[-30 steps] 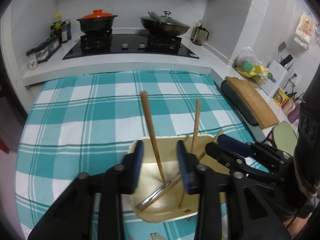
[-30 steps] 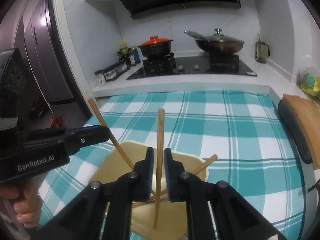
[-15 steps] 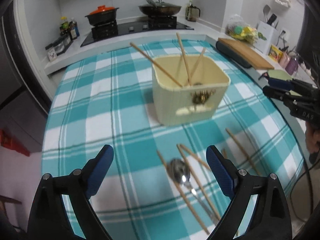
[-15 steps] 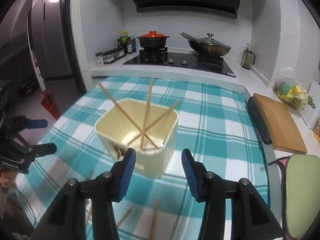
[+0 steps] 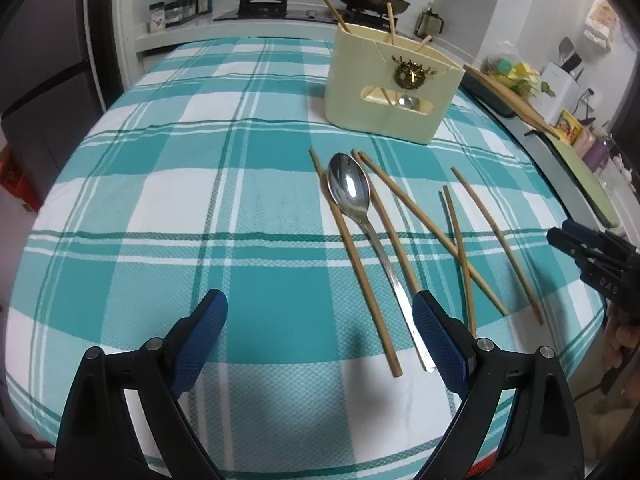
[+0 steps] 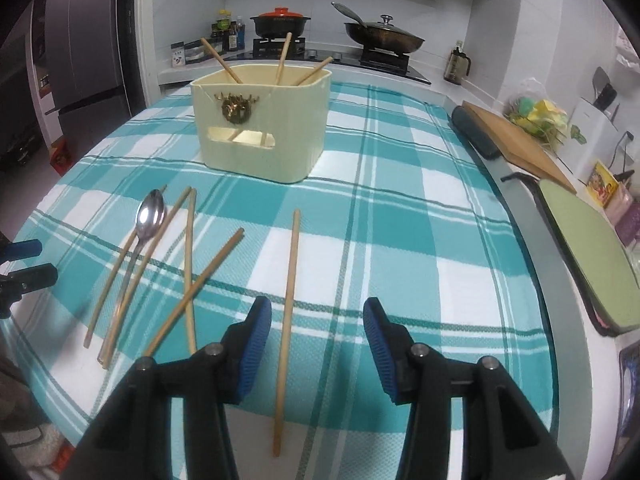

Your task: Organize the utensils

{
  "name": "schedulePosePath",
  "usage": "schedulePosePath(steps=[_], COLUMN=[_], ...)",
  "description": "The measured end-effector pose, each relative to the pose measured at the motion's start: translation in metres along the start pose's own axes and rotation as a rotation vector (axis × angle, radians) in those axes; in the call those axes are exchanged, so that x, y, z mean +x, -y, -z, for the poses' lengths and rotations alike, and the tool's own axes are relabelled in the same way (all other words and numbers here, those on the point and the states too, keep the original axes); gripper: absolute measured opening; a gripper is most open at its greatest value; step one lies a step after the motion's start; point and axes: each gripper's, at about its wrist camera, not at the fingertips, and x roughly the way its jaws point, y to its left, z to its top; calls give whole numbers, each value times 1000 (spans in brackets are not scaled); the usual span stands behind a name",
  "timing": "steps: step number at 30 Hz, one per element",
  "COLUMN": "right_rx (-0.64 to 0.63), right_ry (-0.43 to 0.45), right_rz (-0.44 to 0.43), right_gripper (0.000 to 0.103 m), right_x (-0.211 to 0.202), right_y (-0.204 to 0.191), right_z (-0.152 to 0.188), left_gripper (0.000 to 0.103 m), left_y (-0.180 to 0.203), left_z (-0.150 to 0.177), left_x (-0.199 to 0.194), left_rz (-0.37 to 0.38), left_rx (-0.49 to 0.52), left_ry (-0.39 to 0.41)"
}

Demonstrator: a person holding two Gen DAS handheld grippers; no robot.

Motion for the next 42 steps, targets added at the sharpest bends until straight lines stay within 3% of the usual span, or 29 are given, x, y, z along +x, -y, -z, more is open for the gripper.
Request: schedulePosePath(steps=[13, 32, 42], right_rx=[132, 210, 219], right_ry=[-2, 31, 64], right_rz=[64, 57, 41], right_gripper=[49, 49, 49], right_x=[0, -2, -7], right_y=[12, 23, 23], right_z=[53, 69, 68], left_gripper=[94, 94, 94], left_y=[16, 11, 8], left_z=[23, 10, -14], left_x=[16, 38, 70], left_rz=[-8, -22, -167], left_rx=[-2, -53, -15], left_ry=[-2, -24, -23])
